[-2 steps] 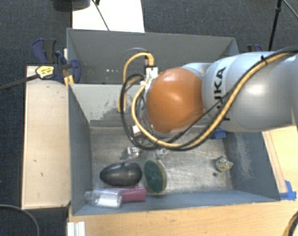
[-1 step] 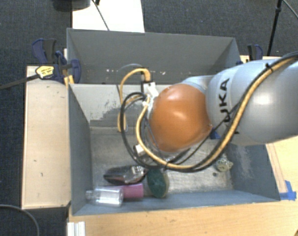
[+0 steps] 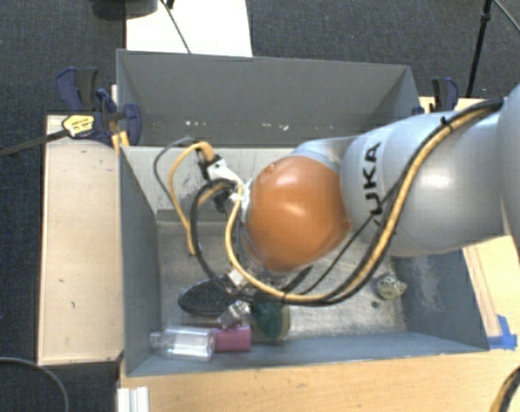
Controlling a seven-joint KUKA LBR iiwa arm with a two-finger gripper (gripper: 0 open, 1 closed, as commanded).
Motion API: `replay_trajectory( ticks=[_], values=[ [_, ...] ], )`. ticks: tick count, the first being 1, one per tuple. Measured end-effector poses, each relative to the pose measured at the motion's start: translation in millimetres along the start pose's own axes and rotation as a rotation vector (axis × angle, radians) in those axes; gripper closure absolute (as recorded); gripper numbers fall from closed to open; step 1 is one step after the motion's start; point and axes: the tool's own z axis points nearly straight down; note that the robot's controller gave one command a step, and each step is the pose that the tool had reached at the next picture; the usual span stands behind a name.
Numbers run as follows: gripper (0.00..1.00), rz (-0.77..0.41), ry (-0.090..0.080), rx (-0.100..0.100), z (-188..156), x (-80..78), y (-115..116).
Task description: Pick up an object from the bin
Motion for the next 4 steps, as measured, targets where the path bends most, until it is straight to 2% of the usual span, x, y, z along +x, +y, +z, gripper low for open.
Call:
replay_trajectory(
  ticks=[1,2,3,4],
  values=[
    [1.00,-0.003,0.016,-0.009,0.3,7.4,1.9],
    [1.00,0.016,-0.005,-0.017,-57.7,10.7,-1.2],
    [0.00,0.019,-0.007,-0.025,-54.1,9.3,0.4],
    [0.00,0.098,-0.004,-0.002,25.9,17.2,-5.2]
  ],
)
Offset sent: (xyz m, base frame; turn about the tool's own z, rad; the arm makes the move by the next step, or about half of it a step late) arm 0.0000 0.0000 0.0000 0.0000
